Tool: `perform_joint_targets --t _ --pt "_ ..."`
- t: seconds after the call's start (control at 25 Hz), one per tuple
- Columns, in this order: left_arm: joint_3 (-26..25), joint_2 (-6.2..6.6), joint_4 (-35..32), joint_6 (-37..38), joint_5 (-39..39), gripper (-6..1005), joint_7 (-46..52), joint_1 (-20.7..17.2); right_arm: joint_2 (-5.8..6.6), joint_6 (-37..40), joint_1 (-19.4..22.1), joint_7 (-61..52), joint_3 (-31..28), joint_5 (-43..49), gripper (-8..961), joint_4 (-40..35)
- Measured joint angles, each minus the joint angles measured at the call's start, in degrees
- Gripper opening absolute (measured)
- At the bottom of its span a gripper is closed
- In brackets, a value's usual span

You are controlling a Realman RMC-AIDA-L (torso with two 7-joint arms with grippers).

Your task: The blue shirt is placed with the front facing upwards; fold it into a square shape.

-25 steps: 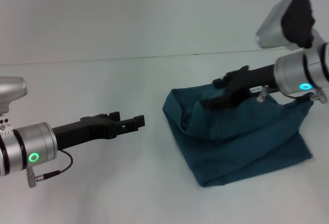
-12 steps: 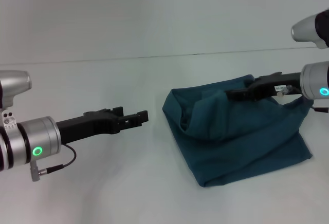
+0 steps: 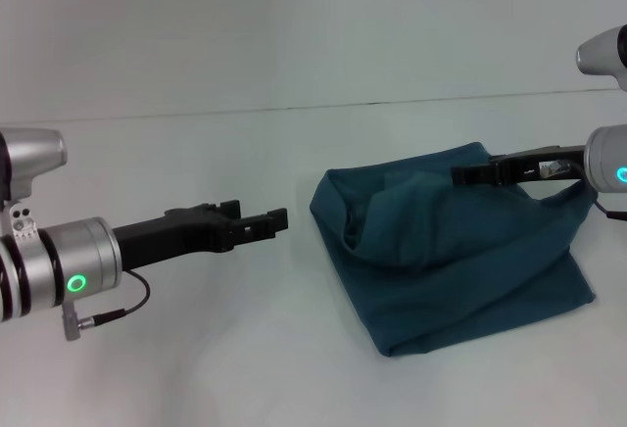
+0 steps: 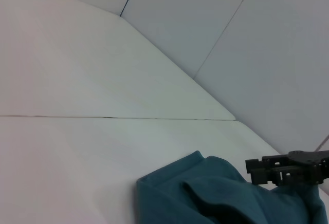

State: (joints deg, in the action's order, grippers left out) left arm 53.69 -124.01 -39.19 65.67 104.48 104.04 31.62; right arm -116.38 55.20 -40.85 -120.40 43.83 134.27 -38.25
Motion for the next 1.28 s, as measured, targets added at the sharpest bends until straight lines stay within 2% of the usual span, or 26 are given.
perform_joint_targets --t 0.24,0.52,1.28 --pt "-0.14 0.07 0.00 0.27 -0.04 950 0.04 0.54 0.19 -1.30 0.14 -0.54 -0.08 -0.04 707 0.73" --pt "-0.18 0.09 -0.01 0.00 0.05 950 0.11 0.65 1.07 -0.84 0.30 -1.28 -0.22 -0.14 704 1.09" --pt "-0.13 0.09 -0.01 -0.02 0.11 950 0.11 0.88 0.93 -1.14 -0.42 -1.32 0.19 0.09 694 4.31"
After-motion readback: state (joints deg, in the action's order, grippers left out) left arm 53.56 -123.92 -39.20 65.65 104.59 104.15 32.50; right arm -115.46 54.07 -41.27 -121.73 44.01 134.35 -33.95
